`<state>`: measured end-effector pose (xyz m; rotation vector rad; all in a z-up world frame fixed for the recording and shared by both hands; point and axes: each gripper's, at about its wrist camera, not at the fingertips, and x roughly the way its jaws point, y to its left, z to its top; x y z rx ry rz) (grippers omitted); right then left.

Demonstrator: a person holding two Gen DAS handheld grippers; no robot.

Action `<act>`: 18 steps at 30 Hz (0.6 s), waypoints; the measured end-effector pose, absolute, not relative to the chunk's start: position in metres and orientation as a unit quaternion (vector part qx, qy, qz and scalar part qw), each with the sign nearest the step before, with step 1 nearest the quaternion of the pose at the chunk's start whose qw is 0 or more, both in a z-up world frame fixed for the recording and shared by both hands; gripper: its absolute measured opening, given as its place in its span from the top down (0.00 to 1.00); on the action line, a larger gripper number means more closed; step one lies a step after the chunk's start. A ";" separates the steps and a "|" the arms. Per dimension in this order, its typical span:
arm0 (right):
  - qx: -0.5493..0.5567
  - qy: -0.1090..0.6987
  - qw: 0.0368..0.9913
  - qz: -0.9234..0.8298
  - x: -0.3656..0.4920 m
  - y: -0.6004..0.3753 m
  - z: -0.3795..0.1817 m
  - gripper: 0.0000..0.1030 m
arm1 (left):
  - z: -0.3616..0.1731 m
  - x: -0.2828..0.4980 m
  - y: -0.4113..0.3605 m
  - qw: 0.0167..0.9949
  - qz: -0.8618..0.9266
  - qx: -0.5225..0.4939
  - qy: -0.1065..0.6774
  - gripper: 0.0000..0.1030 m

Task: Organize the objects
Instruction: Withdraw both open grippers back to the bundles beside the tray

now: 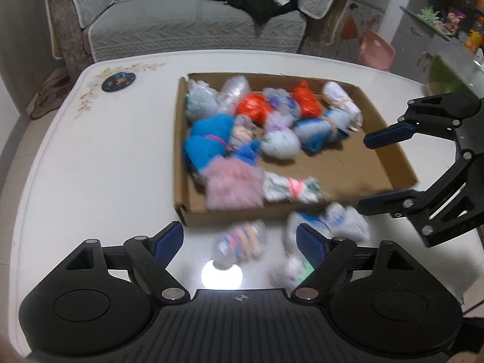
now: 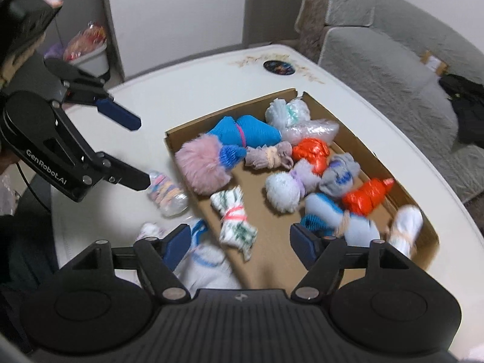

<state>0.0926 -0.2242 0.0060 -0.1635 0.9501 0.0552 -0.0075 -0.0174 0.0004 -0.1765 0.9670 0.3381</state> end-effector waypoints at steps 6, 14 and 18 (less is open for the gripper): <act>-0.042 0.421 0.906 -0.033 0.020 -0.207 0.000 0.13 | -0.023 -0.035 -0.058 0.886 0.162 -0.073 0.429 0.08; 0.039 0.399 0.910 -0.103 -0.035 -0.171 -0.045 0.14 | -0.059 -0.043 -0.097 0.900 0.168 -0.046 0.400 0.07; 0.037 0.393 0.911 -0.114 -0.036 -0.155 -0.063 0.19 | -0.065 -0.040 -0.100 0.900 0.176 -0.032 0.396 0.03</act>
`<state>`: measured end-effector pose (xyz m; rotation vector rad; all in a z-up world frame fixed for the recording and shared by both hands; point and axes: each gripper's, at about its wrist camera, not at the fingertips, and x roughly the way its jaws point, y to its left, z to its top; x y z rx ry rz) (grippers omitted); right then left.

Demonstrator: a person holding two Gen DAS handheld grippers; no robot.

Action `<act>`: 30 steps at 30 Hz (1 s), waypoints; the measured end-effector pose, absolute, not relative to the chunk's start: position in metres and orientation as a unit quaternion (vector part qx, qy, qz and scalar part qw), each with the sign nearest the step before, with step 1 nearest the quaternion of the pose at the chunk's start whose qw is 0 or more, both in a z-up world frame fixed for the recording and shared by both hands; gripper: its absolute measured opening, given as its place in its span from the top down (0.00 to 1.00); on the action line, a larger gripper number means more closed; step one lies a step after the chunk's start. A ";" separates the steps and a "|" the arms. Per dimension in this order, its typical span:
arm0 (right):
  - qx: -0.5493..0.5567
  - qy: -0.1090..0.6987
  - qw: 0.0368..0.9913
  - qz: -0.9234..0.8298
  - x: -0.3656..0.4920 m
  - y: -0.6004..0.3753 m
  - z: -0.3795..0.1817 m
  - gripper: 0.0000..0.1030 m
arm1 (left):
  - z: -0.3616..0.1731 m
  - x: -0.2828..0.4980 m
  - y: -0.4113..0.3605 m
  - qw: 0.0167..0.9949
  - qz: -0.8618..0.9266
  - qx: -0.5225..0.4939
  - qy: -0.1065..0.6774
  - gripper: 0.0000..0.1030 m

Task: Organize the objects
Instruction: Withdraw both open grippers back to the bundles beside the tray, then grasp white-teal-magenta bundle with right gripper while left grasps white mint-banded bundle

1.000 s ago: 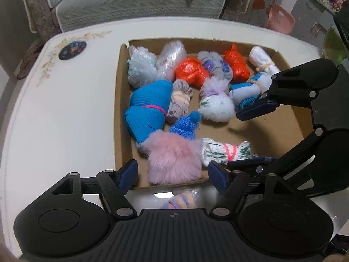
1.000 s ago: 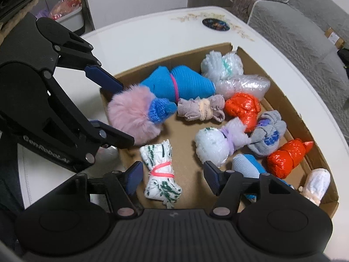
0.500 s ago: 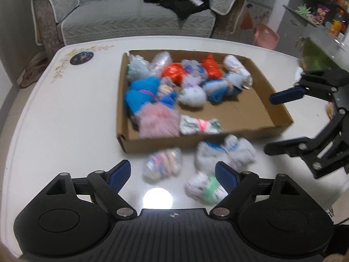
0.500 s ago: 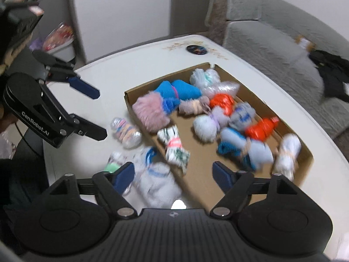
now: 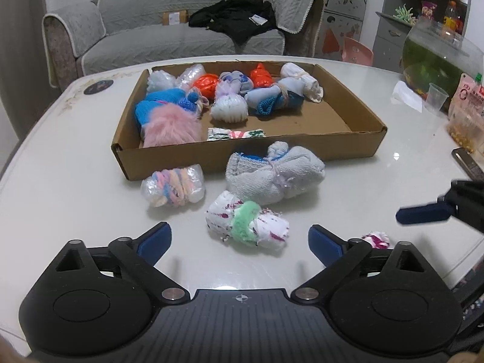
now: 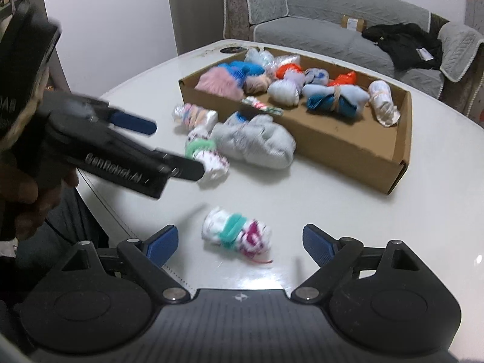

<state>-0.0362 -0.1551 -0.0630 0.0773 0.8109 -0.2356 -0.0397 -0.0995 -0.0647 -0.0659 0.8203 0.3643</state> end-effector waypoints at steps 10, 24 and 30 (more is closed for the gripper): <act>0.028 0.399 0.906 -0.138 -0.026 -0.149 -0.080 0.35 | -0.082 -0.024 -0.102 0.897 0.183 -0.018 0.402 0.03; 0.046 0.397 0.906 -0.140 -0.034 -0.159 -0.082 0.46 | -0.094 -0.011 -0.105 0.908 0.147 0.030 0.392 0.09; 0.042 0.398 0.906 -0.140 -0.037 -0.163 -0.080 0.53 | -0.092 -0.012 -0.105 0.908 0.137 0.015 0.396 0.27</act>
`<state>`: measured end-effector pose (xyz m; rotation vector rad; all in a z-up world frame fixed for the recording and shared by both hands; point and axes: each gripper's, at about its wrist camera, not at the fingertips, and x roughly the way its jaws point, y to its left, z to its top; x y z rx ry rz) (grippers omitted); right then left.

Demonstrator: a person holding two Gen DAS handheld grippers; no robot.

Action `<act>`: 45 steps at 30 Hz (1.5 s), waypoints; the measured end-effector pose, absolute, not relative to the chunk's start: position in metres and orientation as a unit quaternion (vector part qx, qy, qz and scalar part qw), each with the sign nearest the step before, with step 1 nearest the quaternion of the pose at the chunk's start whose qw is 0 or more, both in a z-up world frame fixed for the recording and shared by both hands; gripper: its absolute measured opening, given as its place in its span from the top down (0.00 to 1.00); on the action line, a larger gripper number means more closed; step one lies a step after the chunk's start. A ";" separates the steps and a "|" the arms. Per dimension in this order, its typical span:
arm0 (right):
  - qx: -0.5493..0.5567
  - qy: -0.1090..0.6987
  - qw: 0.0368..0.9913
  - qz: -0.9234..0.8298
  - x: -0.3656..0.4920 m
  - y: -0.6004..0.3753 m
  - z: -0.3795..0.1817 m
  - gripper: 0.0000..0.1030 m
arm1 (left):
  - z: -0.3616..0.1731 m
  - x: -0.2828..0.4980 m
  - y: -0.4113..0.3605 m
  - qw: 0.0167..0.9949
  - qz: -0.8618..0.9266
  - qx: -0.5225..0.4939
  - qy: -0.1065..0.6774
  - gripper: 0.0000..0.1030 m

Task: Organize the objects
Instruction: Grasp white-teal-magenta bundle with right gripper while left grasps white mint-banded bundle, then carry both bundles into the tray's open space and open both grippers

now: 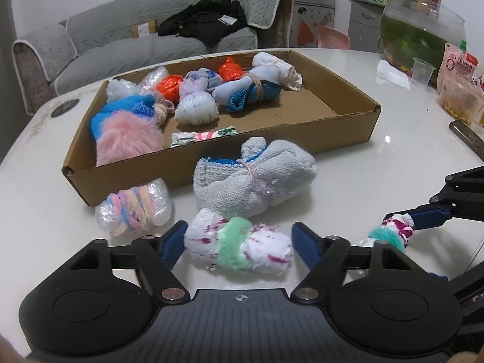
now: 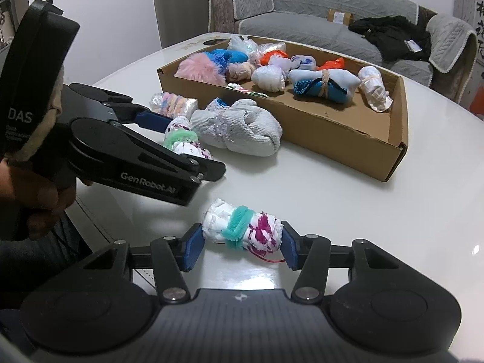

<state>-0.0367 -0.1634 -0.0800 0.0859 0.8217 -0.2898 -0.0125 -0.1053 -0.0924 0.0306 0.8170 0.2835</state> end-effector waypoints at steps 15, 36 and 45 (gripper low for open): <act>0.018 0.382 0.912 -0.151 -0.055 -0.201 -0.056 0.54 | -0.060 -0.033 -0.100 0.906 0.140 -0.012 0.399 0.31; -0.110 0.361 0.924 -0.057 -0.007 -0.274 0.033 0.53 | 0.021 0.104 -0.072 0.880 0.086 -0.056 0.463 0.30; -0.102 0.434 0.895 -0.026 0.048 -0.323 0.006 0.53 | -0.030 0.165 -0.058 0.840 0.070 -0.097 0.529 0.31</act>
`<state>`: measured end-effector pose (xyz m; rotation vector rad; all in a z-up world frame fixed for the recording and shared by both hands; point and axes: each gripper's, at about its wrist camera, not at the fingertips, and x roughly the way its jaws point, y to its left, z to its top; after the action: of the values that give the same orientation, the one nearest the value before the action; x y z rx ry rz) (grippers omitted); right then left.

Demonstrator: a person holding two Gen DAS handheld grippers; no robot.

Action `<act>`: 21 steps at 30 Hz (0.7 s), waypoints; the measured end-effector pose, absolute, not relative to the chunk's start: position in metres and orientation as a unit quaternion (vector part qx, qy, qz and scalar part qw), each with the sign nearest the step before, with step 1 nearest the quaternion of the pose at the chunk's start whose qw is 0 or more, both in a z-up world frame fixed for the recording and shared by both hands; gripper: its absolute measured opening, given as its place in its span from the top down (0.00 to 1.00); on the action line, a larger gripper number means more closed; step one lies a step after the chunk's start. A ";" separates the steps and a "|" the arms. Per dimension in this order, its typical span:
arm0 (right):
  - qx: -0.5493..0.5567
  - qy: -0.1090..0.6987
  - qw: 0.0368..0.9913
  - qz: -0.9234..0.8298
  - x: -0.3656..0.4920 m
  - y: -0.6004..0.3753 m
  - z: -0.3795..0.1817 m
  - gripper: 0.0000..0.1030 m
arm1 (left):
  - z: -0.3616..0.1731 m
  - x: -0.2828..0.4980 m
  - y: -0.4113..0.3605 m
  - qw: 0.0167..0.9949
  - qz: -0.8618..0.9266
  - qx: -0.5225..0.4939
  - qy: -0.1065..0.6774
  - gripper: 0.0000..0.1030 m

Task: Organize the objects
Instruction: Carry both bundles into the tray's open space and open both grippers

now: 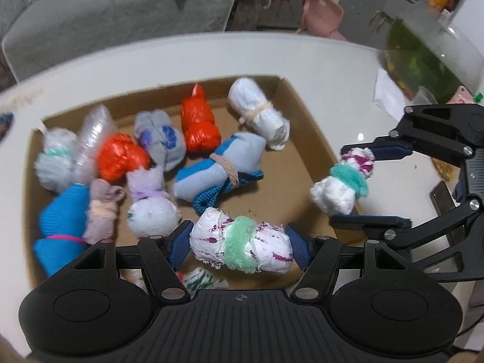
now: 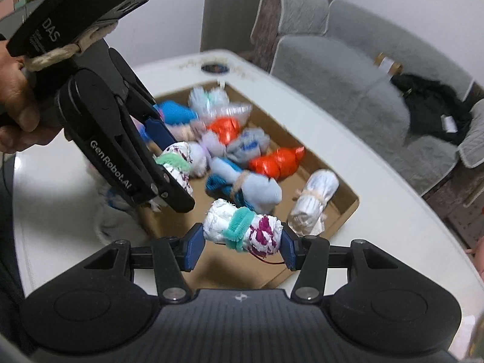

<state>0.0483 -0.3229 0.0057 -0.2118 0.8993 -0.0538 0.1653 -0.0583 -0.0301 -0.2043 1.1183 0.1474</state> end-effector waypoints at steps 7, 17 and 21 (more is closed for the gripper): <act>-0.102 0.475 0.874 -0.011 0.075 -0.342 -0.021 0.53 | -0.059 0.189 -0.045 0.828 0.094 -0.113 0.541 0.31; -0.105 0.511 0.853 -0.007 0.095 -0.359 -0.027 0.53 | -0.064 0.209 -0.033 0.811 0.124 -0.148 0.553 0.31; -0.104 0.533 0.839 -0.004 0.104 -0.365 -0.035 0.53 | -0.065 0.210 -0.033 0.806 0.133 -0.153 0.556 0.31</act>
<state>0.1038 -0.3652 -0.0347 -0.2209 1.1278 -0.0088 0.2099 -0.0326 -0.0649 -0.3266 1.1903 0.2850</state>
